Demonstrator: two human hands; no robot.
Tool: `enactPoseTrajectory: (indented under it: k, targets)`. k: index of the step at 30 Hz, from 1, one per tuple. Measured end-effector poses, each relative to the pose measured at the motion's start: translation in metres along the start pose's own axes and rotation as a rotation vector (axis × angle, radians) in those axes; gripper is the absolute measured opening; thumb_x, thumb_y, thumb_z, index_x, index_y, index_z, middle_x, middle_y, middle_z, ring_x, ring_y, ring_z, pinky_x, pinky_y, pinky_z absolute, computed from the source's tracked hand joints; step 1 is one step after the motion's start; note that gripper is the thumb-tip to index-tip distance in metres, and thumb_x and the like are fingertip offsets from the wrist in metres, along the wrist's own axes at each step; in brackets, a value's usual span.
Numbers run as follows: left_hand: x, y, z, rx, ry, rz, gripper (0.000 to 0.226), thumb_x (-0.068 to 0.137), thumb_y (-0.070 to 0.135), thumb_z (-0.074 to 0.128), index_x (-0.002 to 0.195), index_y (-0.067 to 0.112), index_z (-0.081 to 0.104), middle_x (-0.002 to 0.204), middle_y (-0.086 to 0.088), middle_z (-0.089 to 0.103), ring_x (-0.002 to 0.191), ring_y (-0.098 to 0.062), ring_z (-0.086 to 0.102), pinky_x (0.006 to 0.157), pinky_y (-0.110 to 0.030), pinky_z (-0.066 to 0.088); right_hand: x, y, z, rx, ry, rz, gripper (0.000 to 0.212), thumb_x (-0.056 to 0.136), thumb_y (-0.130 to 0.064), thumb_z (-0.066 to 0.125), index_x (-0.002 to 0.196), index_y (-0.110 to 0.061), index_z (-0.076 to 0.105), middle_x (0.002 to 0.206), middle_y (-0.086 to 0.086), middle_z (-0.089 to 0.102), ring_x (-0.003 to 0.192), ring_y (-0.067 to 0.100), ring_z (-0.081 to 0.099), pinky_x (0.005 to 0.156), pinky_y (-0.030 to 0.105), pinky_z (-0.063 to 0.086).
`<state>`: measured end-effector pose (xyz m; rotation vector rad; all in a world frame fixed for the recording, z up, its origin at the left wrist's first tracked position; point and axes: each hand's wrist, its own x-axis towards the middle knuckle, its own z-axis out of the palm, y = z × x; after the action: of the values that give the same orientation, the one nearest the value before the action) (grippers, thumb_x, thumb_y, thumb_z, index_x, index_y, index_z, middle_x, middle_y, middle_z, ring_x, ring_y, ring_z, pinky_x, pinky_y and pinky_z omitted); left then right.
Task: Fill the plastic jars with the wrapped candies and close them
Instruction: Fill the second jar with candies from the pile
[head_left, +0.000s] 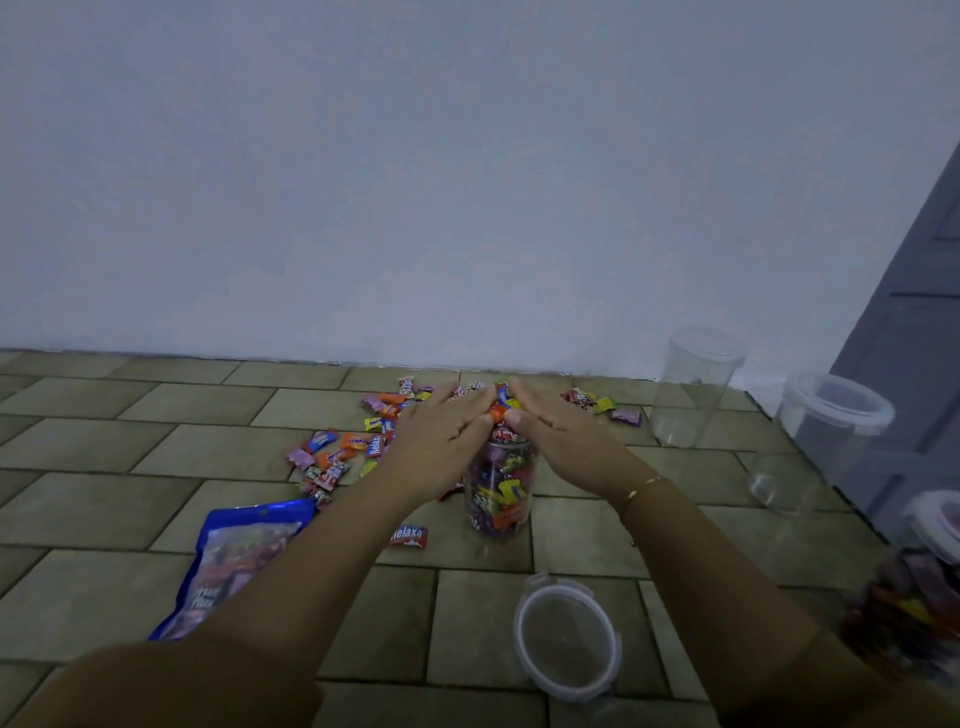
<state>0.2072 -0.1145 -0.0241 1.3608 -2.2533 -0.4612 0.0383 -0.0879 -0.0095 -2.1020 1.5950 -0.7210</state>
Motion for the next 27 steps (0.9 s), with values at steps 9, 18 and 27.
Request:
enactPoseTrajectory:
  k: [9, 18, 27]
  targets:
    - [0.027, 0.018, -0.027, 0.417, -0.258, -0.091, 0.034, 0.096, 0.046, 0.041, 0.120, 0.037, 0.063, 0.132, 0.005, 0.057, 0.137, -0.014, 0.033, 0.112, -0.054, -0.013, 0.009, -0.013, -0.012, -0.475, -0.133, 0.087, 0.042, 0.101, -0.040, 0.031, 0.142, -0.034, 0.036, 0.155, -0.005, 0.026, 0.145, 0.013, 0.010, 0.116, 0.043, 0.012]
    - [0.041, 0.028, -0.032, 0.581, -0.307, -0.061, 0.033, 0.094, 0.047, 0.045, 0.107, 0.030, 0.071, 0.102, 0.005, 0.066, 0.109, -0.014, 0.054, 0.112, -0.058, -0.011, 0.031, -0.015, -0.008, -0.763, -0.235, 0.019, 0.039, 0.101, -0.028, 0.036, 0.139, -0.037, 0.039, 0.106, 0.010, 0.060, 0.098, 0.027, 0.055, 0.081, 0.037, 0.046]
    - [0.004, 0.003, -0.017, -0.097, 0.055, -0.024, 0.054, 0.092, 0.044, 0.055, 0.142, 0.030, 0.041, 0.143, 0.004, 0.047, 0.131, -0.012, 0.043, 0.103, -0.029, 0.033, -0.001, -0.001, -0.020, 0.329, 0.075, 0.171, 0.040, 0.088, -0.034, 0.062, 0.127, -0.025, 0.059, 0.125, -0.002, 0.062, 0.115, 0.007, 0.052, 0.090, 0.021, 0.039]
